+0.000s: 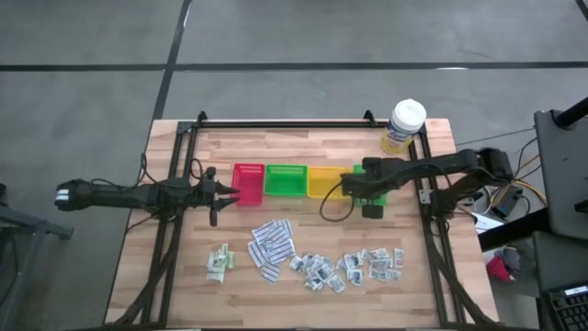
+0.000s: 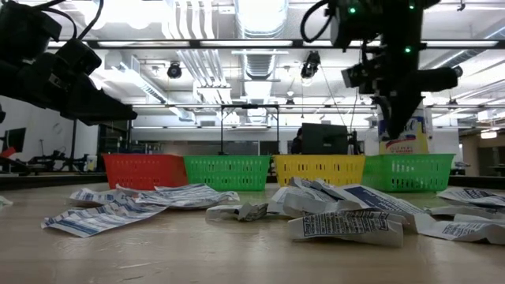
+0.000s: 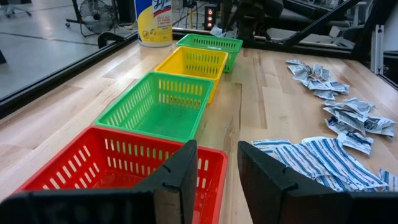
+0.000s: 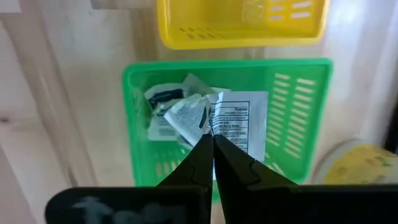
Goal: Pick & Place First Aid Supplies
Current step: Put the blue alcohol pad into the right green bin
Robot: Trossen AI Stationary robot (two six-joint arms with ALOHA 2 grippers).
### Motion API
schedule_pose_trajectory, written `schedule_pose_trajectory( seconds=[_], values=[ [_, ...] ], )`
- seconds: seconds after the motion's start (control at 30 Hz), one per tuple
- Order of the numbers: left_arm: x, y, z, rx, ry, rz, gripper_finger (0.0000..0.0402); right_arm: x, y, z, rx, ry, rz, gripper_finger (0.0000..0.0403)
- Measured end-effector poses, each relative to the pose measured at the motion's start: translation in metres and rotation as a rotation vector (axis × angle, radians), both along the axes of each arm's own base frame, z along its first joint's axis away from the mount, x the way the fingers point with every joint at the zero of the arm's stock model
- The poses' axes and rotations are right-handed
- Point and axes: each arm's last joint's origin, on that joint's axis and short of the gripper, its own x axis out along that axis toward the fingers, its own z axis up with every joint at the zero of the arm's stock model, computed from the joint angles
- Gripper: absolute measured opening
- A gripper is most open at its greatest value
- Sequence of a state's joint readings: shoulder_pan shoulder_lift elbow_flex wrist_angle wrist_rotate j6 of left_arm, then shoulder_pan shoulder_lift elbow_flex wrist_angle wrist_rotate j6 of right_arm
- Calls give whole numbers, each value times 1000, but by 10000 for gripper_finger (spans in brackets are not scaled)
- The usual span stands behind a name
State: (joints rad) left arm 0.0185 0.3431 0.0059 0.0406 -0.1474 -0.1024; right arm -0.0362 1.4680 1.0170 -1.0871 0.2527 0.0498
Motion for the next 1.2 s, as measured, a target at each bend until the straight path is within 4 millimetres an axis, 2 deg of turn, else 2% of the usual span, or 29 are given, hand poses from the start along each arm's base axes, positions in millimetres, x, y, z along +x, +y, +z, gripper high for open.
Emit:
schedule_pose_trajectory(
  seconds=[0.17, 0.43, 0.93, 1.2],
  values=[
    [0, 0, 0, 0, 0, 0, 113, -13, -2, -11, 26, -52, -27, 8],
    [0, 0, 0, -1, 1, 0, 113, -21, -2, -29, 28, -9, -61, 8],
    [0, 0, 0, -1, 2, 0, 113, -13, -3, -29, 23, -94, -35, 10],
    [0, 0, 0, -2, 2, 0, 113, -13, -3, -29, 21, -93, -33, 54]
  ],
)
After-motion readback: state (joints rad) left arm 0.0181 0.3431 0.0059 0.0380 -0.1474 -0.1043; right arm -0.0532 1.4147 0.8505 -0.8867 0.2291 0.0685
